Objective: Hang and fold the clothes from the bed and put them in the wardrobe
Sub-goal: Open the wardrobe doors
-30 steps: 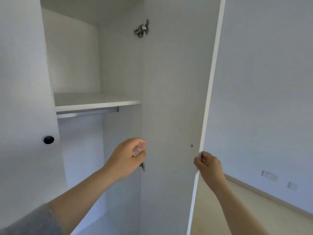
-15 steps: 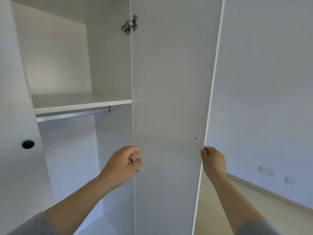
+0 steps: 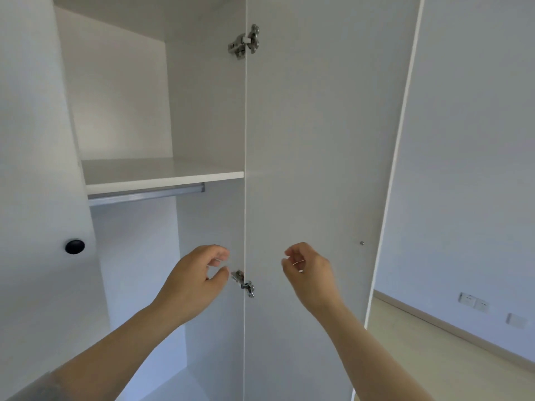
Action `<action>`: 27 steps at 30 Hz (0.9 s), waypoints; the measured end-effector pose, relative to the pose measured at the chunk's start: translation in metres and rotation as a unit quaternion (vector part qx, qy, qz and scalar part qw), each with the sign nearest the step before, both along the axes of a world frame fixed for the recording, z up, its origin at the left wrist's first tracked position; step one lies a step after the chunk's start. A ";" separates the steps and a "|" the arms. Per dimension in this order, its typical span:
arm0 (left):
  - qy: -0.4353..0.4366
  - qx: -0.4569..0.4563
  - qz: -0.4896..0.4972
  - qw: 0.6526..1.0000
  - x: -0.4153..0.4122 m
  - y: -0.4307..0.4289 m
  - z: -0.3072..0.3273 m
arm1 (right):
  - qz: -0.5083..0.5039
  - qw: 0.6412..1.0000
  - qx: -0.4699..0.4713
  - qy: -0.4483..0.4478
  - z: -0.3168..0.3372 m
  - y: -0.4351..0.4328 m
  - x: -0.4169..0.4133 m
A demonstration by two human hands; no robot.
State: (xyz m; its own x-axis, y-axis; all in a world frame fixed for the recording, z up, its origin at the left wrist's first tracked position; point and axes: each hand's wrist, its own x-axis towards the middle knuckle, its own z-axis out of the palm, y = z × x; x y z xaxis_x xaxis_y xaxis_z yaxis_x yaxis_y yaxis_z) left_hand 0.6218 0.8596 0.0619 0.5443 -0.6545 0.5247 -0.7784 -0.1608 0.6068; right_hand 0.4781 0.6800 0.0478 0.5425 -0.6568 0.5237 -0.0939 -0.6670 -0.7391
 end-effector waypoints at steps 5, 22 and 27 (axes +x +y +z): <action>-0.053 -0.015 0.084 0.995 0.044 0.050 0.009 | 0.082 0.997 -0.006 0.011 0.006 0.037 0.055; -0.117 0.003 0.329 0.937 0.130 0.121 0.002 | 0.239 0.971 -0.022 0.019 0.009 0.074 0.175; -0.103 -0.022 0.384 0.918 0.130 0.102 0.002 | 0.298 0.954 -0.011 0.021 0.010 0.046 0.194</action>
State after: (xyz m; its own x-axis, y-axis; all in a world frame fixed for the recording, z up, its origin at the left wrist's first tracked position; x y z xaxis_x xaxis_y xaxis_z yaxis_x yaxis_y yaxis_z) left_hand 0.7522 0.9616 0.0641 0.7229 -0.0963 0.6842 -0.5448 -0.6884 0.4788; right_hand 0.6726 0.7255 0.0580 0.8374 -0.2143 0.5028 0.2774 -0.6260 -0.7288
